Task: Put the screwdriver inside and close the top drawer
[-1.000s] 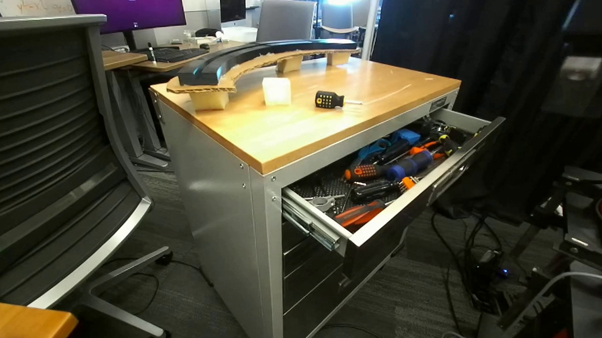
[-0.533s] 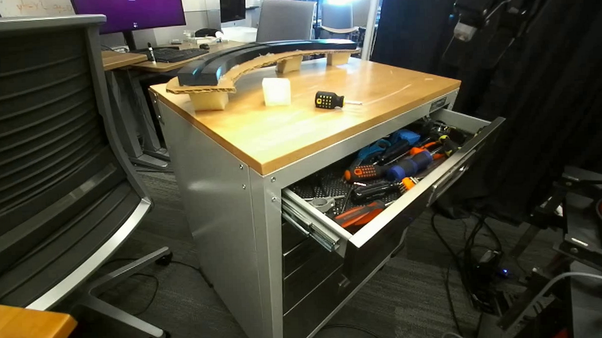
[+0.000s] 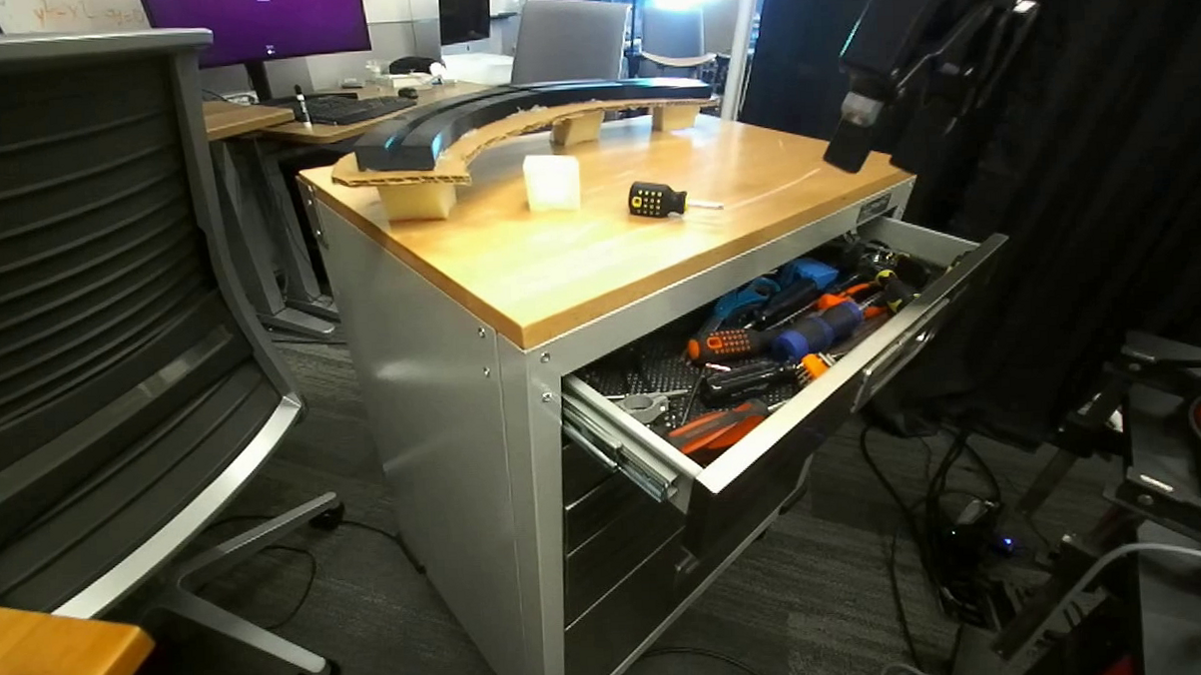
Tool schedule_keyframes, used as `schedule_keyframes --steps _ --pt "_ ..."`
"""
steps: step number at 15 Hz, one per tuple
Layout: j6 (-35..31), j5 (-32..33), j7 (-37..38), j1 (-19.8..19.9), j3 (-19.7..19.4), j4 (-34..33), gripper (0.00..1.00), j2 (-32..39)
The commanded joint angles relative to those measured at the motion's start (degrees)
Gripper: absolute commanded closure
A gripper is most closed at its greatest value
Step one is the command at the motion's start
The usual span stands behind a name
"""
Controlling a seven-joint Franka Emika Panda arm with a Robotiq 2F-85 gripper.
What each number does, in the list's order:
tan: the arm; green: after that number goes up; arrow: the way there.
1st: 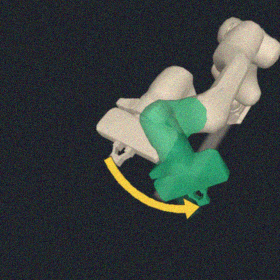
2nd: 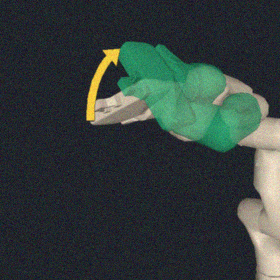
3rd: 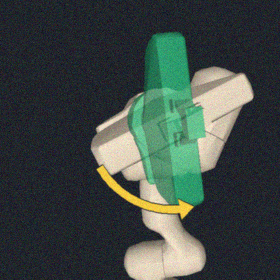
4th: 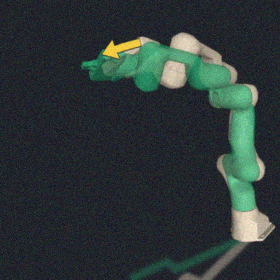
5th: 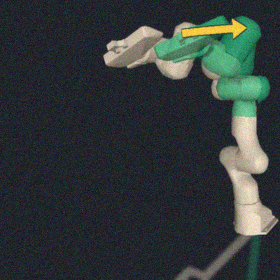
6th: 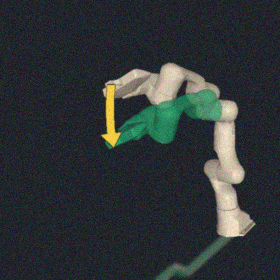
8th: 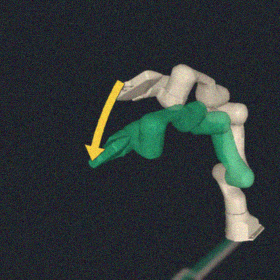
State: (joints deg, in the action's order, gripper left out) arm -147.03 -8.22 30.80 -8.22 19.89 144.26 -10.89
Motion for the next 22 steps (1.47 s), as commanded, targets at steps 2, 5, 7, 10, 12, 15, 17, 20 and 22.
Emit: schedule_keyframes --steps 2,5,7,10,12,15,17,20,22 --pt "-0.9 -0.9 -6.5 -2.0 -2.9 -12.1 0.00 15.8" --pt "-2.7 6.4 -3.9 -3.1 -5.3 -17.9 0.00 21.4" --pt "-3.1 13.8 -1.5 -5.0 -8.3 -21.8 0.00 24.0" --pt "-3.0 24.9 2.9 -8.4 -13.4 -27.5 0.00 26.4" --pt "-2.6 31.0 5.7 -10.3 -16.2 -30.6 0.00 27.3" --pt "-4.1 38.5 10.6 -12.0 -19.3 -34.3 0.00 29.8" --pt "-4.2 41.5 13.5 -12.5 -20.9 -35.9 0.00 31.4" --pt "-4.0 42.6 15.4 -12.0 -22.3 -35.8 0.00 31.9" --pt "-3.6 42.1 15.7 -11.5 -23.0 -35.2 0.00 32.1"
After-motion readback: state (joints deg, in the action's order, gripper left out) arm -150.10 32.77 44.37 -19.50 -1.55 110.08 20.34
